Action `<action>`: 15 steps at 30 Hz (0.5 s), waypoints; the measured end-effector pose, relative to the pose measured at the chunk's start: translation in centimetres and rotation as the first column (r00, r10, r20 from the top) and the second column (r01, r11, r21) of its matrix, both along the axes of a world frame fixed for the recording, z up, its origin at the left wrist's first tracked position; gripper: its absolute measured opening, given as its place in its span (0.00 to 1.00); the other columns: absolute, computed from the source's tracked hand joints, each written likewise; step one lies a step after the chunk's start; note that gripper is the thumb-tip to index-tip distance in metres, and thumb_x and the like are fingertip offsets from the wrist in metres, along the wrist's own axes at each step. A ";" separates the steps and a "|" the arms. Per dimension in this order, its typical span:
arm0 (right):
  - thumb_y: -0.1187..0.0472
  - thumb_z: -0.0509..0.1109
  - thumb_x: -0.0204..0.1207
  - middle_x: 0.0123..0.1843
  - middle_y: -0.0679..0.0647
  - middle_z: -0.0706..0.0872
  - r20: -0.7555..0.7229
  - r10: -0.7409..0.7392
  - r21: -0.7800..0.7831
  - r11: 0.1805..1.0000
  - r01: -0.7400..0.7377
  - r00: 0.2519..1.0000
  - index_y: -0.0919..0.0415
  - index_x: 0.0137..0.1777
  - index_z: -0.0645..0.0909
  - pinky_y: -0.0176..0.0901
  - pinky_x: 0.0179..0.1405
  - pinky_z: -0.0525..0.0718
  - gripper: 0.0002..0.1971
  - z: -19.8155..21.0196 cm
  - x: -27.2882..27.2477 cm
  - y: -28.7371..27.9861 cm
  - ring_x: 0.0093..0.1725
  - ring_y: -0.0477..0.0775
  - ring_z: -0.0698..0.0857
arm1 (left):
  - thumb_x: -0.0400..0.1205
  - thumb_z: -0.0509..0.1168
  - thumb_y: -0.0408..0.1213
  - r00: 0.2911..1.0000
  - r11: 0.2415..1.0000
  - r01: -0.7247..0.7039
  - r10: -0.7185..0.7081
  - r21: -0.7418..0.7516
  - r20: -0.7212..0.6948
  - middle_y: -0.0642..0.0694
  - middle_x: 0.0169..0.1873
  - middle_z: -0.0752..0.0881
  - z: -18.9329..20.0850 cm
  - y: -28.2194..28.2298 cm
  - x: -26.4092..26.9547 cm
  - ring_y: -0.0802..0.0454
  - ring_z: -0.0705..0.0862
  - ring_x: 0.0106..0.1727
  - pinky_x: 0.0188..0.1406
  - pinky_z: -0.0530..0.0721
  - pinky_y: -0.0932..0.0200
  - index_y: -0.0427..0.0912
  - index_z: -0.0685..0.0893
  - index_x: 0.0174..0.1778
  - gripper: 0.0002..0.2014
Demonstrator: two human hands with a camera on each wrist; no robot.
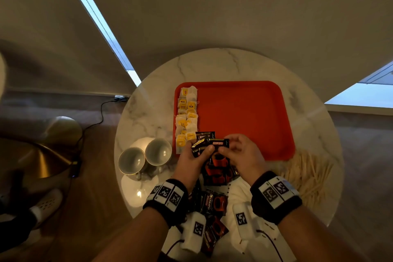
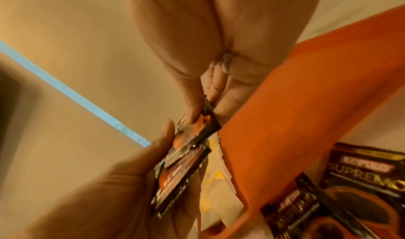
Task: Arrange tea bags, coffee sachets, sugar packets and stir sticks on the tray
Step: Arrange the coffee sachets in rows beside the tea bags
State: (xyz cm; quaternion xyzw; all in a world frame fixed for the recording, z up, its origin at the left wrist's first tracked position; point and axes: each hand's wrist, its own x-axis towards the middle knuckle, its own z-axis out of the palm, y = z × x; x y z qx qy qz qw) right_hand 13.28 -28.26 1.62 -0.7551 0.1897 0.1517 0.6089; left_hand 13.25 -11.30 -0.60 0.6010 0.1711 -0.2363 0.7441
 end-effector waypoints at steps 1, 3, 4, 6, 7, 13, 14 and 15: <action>0.62 0.77 0.78 0.51 0.52 0.91 -0.017 -0.040 0.047 0.998 0.041 0.999 0.53 0.60 0.81 0.45 0.43 0.90 0.13 0.2 0.4 -0.1 0.48 0.51 0.92 | 0.80 0.77 0.45 1.000 1.000 -0.015 0.015 0.000 -0.001 0.40 0.60 0.91 -0.2 0.0 0.2 0.39 0.90 0.62 0.61 0.87 0.33 0.45 0.79 0.69 0.23; 0.64 0.74 0.80 0.53 0.55 0.91 -0.030 -0.103 0.112 0.988 0.106 0.994 0.56 0.60 0.80 0.49 0.46 0.92 0.11 0.7 1.5 -0.4 0.49 0.53 0.93 | 0.80 0.77 0.43 0.999 0.998 -0.050 0.050 0.022 -0.009 0.40 0.61 0.90 -0.3 0.1 0.9 0.39 0.91 0.60 0.60 0.88 0.30 0.46 0.79 0.68 0.22; 0.65 0.73 0.81 0.54 0.55 0.91 -0.030 -0.126 0.120 0.984 0.128 0.992 0.57 0.61 0.80 0.48 0.46 0.92 0.10 0.8 2.1 -0.6 0.49 0.53 0.93 | 0.81 0.76 0.41 0.998 0.997 -0.063 0.063 0.041 -0.003 0.40 0.61 0.90 -0.3 0.1 1.3 0.40 0.91 0.59 0.58 0.89 0.31 0.46 0.79 0.68 0.21; 0.65 0.69 0.84 0.57 0.54 0.90 -0.026 -0.158 0.103 0.982 0.159 0.987 0.59 0.64 0.80 0.44 0.47 0.92 0.10 0.7 3.5 -1.1 0.52 0.52 0.92 | 0.82 0.74 0.39 0.996 0.994 -0.088 0.087 0.071 0.016 0.40 0.60 0.90 -0.2 0.1 2.3 0.42 0.92 0.55 0.52 0.92 0.36 0.47 0.78 0.67 0.19; 0.65 0.68 0.85 0.58 0.54 0.89 -0.027 -0.165 0.082 0.983 0.167 0.986 0.59 0.66 0.79 0.45 0.51 0.91 0.12 0.4 4.5 -1.4 0.54 0.52 0.91 | 0.82 0.74 0.38 0.993 0.990 -0.116 0.115 0.078 0.022 0.41 0.59 0.90 -0.2 0.0 2.8 0.41 0.93 0.53 0.48 0.92 0.36 0.48 0.78 0.66 0.18; 0.65 0.71 0.82 0.58 0.54 0.89 -0.084 -0.083 -0.070 0.995 0.077 0.993 0.56 0.61 0.82 0.54 0.57 0.90 0.10 -3.4 13.8 -1.9 0.54 0.54 0.90 | 0.83 0.74 0.38 0.958 0.949 -0.286 0.284 0.134 0.035 0.41 0.52 0.90 0.6 0.1 5.6 0.45 0.92 0.39 0.34 0.92 0.45 0.50 0.77 0.63 0.16; 0.65 0.72 0.81 0.57 0.55 0.89 -0.094 -0.064 -0.101 0.993 0.054 0.994 0.56 0.59 0.82 0.54 0.56 0.90 0.09 -4.3 15.4 -1.7 0.52 0.55 0.90 | 0.83 0.74 0.39 0.956 0.946 -0.293 0.292 0.137 0.027 0.42 0.51 0.90 0.6 0.1 6.0 0.46 0.92 0.39 0.32 0.92 0.47 0.51 0.77 0.62 0.16; 0.65 0.72 0.81 0.55 0.55 0.89 -0.099 -0.050 -0.129 0.991 0.037 0.994 0.56 0.57 0.82 0.53 0.56 0.91 0.08 -5.3 16.9 -1.4 0.51 0.54 0.90 | 0.82 0.74 0.40 0.954 0.944 -0.300 0.301 0.138 0.017 0.42 0.50 0.90 0.6 0.2 6.3 0.46 0.92 0.39 0.31 0.91 0.47 0.51 0.77 0.62 0.16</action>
